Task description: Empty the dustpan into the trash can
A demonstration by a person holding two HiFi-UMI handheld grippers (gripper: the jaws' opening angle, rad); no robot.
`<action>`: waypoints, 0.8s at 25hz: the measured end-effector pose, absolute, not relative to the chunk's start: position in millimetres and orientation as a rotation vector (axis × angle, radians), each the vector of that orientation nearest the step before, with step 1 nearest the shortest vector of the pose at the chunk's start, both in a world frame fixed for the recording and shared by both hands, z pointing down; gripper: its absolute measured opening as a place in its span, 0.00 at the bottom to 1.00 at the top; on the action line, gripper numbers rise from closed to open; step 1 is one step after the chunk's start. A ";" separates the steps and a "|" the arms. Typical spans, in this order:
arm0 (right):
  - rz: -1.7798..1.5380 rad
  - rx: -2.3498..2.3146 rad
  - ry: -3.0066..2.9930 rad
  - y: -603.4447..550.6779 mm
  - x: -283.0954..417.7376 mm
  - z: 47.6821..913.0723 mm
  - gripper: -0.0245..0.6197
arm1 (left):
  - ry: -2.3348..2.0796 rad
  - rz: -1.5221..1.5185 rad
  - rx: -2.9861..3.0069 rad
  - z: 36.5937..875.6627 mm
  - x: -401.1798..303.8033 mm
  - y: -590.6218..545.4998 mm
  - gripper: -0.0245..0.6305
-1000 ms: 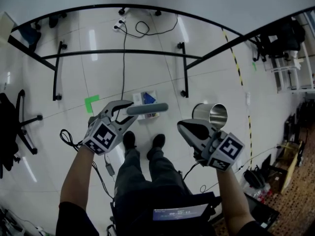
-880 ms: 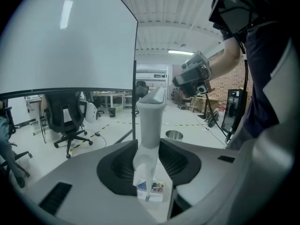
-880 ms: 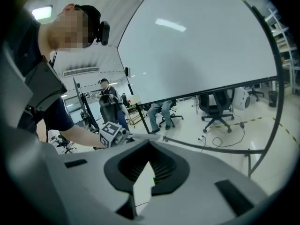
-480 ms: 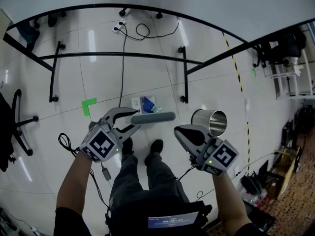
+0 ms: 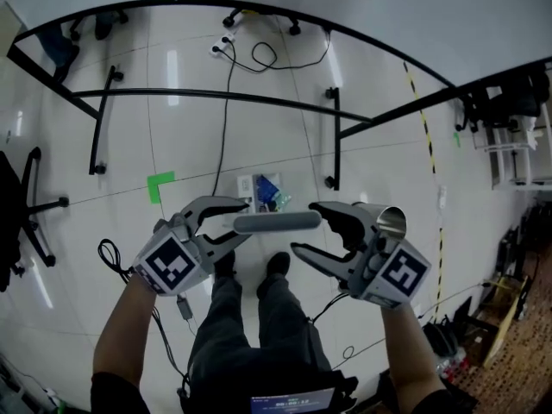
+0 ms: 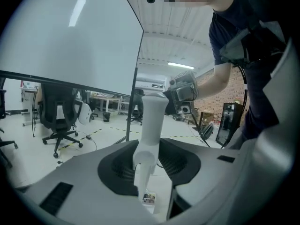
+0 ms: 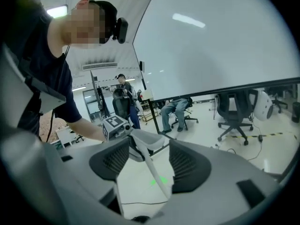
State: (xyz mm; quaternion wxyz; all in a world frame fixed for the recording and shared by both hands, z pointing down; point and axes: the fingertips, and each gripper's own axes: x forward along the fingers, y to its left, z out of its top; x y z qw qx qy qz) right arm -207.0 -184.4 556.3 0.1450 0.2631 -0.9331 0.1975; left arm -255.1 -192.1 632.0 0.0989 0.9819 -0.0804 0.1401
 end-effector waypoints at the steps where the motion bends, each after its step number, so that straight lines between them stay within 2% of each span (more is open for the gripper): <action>1: 0.543 0.726 -2.701 -186.8 -210.4 553.5 0.50 | -0.237 0.402 2.903 631.2 -255.6 -191.9 0.23; 7: 0.440 0.553 -2.740 -191.3 -234.8 549.2 0.50 | -0.248 0.370 2.881 631.7 -251.0 -192.2 0.23; 10: 0.419 0.514 -2.728 -191.1 -236.6 550.0 0.38 | -0.237 0.390 2.870 632.2 -251.8 -190.0 0.23; 12: 0.399 0.488 -2.714 -190.4 -237.4 551.0 0.34 | -0.230 0.398 2.864 632.5 -253.1 -188.9 0.23; 20: 0.405 0.412 -2.697 -191.1 -243.6 557.0 0.31 | -0.244 0.365 2.860 632.0 -257.6 -192.2 0.23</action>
